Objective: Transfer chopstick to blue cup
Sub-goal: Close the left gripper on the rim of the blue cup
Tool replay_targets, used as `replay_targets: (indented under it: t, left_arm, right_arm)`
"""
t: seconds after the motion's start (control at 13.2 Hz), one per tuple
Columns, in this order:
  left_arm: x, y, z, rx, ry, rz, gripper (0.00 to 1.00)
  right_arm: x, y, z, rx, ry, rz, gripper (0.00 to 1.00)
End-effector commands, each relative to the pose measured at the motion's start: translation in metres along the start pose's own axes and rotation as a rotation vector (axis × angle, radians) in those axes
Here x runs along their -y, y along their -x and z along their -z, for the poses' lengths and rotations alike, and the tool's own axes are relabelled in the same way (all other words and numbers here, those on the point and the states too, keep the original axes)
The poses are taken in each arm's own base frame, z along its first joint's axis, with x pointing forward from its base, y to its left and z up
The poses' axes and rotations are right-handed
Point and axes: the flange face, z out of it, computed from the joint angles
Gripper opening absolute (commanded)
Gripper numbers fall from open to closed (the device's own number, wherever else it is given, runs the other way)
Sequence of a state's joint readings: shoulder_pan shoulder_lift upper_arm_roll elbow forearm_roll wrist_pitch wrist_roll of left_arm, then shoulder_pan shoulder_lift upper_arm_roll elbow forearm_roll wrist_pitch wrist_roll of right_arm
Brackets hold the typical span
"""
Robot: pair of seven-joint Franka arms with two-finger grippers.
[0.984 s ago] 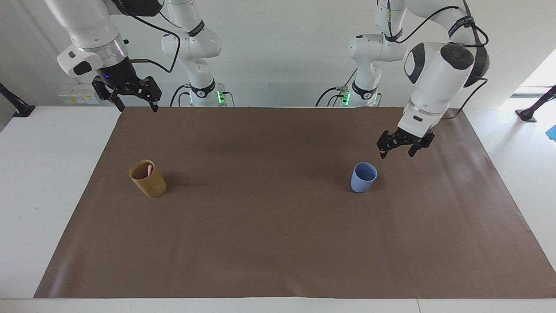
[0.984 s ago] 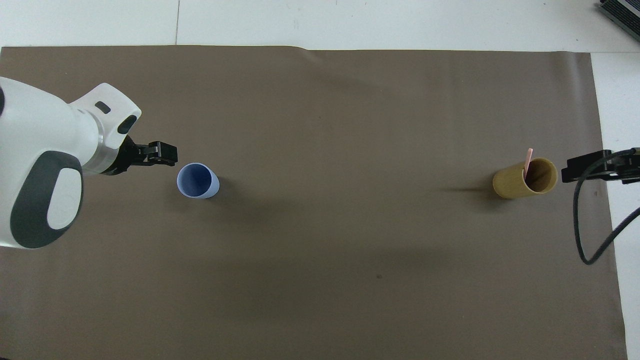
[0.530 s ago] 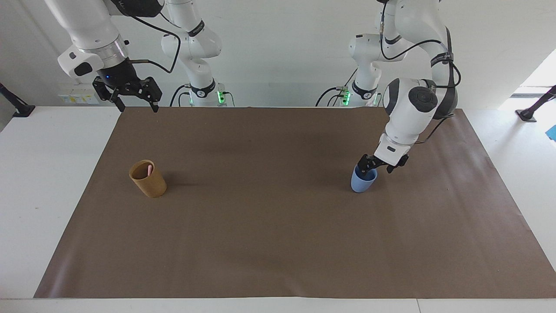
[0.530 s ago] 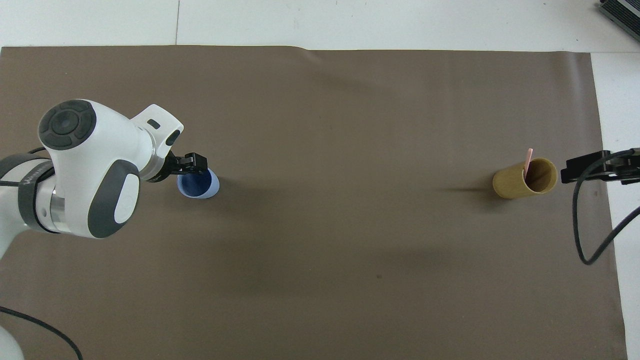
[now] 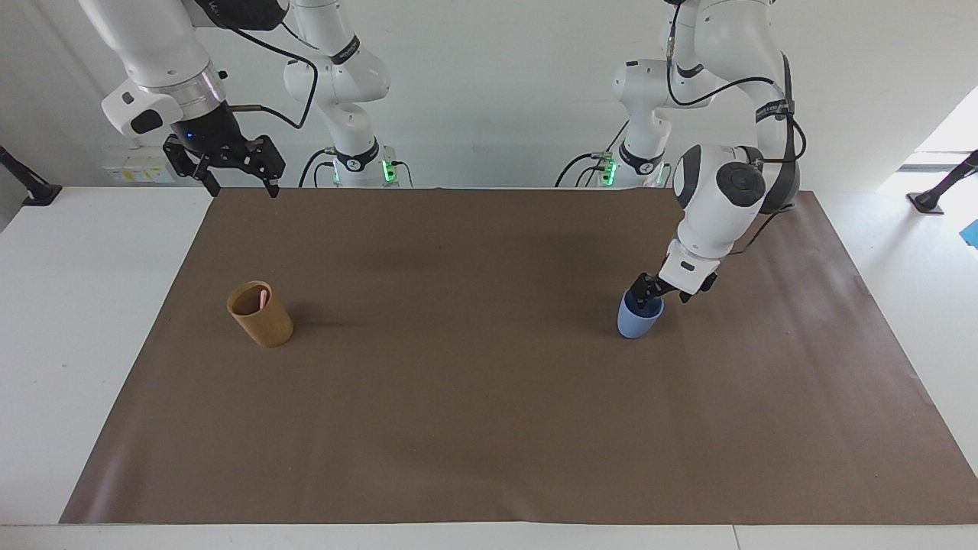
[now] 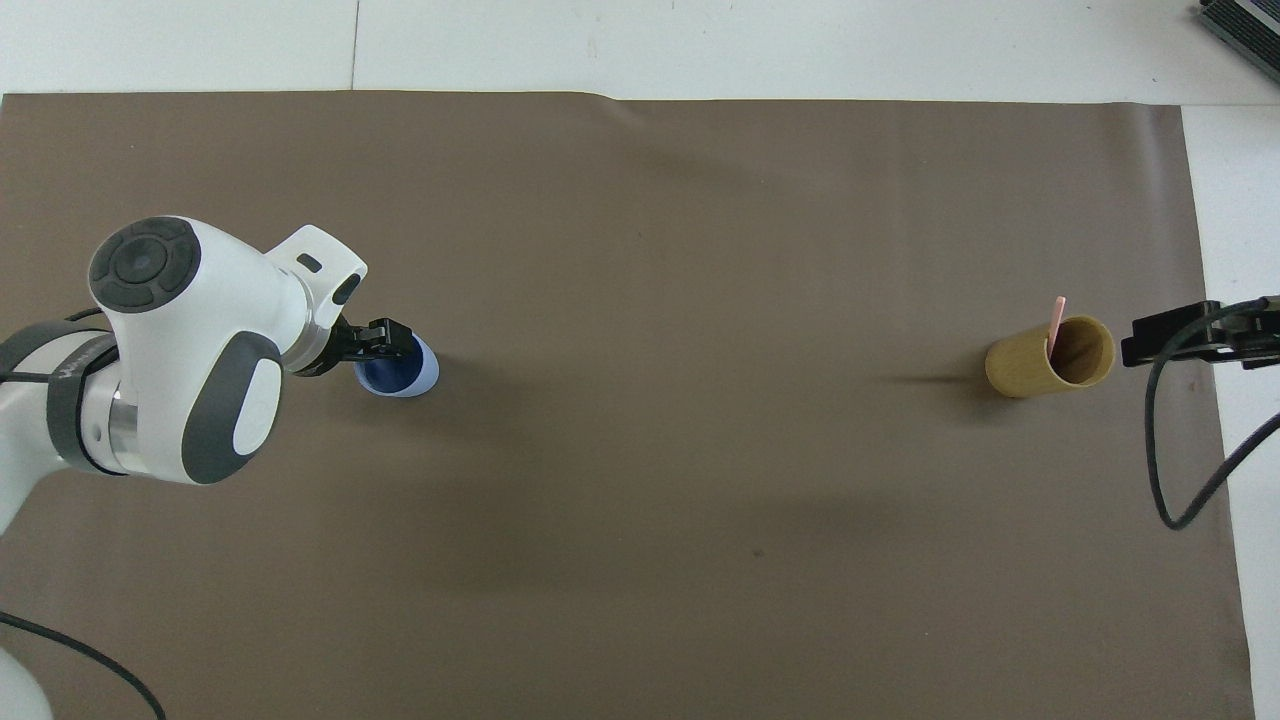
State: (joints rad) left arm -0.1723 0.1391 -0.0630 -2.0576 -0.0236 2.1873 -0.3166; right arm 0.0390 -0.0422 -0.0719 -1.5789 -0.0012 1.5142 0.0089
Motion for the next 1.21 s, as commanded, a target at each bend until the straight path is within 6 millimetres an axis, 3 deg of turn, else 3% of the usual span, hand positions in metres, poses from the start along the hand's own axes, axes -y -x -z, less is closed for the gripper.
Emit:
replay_targets:
  t: [0.0,0.08,0.53,0.68,0.91,1.14]
  left_arm:
    - [0.001,0.009,-0.006,-0.028,0.009,-0.004,0.31]
    - [0.002,0.009,-0.006,-0.028,0.009,-0.010,0.00]
    - [0.002,0.006,-0.004,-0.034,0.011,-0.035,0.00]
    - [-0.004,-0.006,0.009,-0.063,0.020,-0.041,0.00]
    - [-0.032,-0.017,0.050,-0.064,0.025,-0.052,0.00]
    - [-0.093,0.003,0.065,-0.069,0.035,-0.033,0.00]
  right_arm:
    - [-0.004,0.006,-0.001,0.002,-0.006,0.025,1.00]
    - [-0.004,0.007,-0.001,0.003,-0.004,0.025,1.00]
    - [-0.004,0.007,-0.001,0.004,-0.004,0.024,1.00]
    - [-0.004,0.007,-0.001,0.004,-0.004,0.025,1.00]
    - [-0.004,0.007,-0.001,0.004,-0.004,0.025,1.00]
    - [-0.004,0.007,-0.001,0.004,-0.004,0.025,1.00]
